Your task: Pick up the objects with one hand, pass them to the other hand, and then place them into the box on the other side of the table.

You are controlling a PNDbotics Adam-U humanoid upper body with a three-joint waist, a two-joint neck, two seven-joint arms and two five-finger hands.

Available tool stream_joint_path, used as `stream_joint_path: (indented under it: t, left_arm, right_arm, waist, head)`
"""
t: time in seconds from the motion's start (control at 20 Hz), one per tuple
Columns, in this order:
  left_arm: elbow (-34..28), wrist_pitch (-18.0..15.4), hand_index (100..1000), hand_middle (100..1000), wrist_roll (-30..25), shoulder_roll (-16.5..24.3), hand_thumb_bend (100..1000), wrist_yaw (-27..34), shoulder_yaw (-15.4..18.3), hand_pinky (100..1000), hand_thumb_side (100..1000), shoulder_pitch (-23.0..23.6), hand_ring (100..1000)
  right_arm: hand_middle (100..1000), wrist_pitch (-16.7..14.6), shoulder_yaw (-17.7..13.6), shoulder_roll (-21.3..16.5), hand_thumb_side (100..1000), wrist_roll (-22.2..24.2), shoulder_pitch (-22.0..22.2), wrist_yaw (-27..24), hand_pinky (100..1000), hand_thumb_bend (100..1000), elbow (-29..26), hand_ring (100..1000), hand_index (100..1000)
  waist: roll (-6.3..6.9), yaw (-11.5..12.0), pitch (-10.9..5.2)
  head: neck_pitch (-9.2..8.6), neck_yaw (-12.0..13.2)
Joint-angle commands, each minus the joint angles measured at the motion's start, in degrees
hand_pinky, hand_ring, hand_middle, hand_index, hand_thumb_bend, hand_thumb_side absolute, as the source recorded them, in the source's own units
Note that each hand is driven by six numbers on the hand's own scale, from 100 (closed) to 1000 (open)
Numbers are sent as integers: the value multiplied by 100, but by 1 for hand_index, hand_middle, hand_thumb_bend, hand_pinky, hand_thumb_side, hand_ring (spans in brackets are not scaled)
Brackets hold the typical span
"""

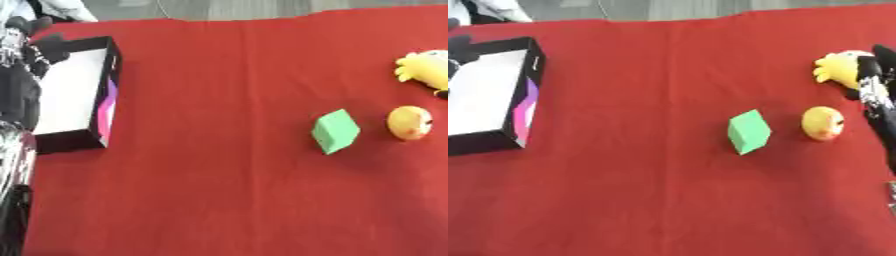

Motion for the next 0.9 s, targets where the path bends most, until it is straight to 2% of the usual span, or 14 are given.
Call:
stream_joint_path:
  t: [0.05, 0.25, 0.4, 0.6, 0.9]
  left_arm:
    - [-113, -2, 774, 836, 19, 215, 100, -7, 62, 781, 832, -64, 832]
    - [-106, 0, 774, 836, 22, 238, 100, -16, 65, 781, 831, -46, 832]
    - [-99, 3, 774, 836, 21, 259, 100, -21, 62, 781, 832, -27, 832]
    - [-89, 1, 774, 836, 22, 289, 100, -42, 64, 781, 832, 12, 833]
    - [-65, 5, 775, 837, 56, 340, 100, -54, 87, 781, 834, 91, 833]
  right_arm:
    - [808, -93, 1, -546, 635, 219, -157, -179, 662, 100, -117, 889, 907]
    - [838, -99, 6, -1070, 652, 682, -372, -390, 678, 100, -117, 910, 922]
    - [848, 52, 27, -1481, 650, 1148, -587, -487, 694, 100, -117, 916, 927]
    - [857, 290, 119, -2008, 598, 1952, -973, -415, 727, 100, -117, 919, 930]
    - [872, 404, 349, -2569, 546, 3420, -1693, -48, 787, 100, -117, 925, 934]
  waist:
    - [-113, 0, -35]
    - [-146, -7, -54]
    - [-171, -17, -81]
    - [-202, -35, -117]
    - [-253, -81, -177]
  head:
    - [-46, -47]
    - [-36, -51]
    - [-39, -59]
    - [-47, -75]
    - [7, -112]
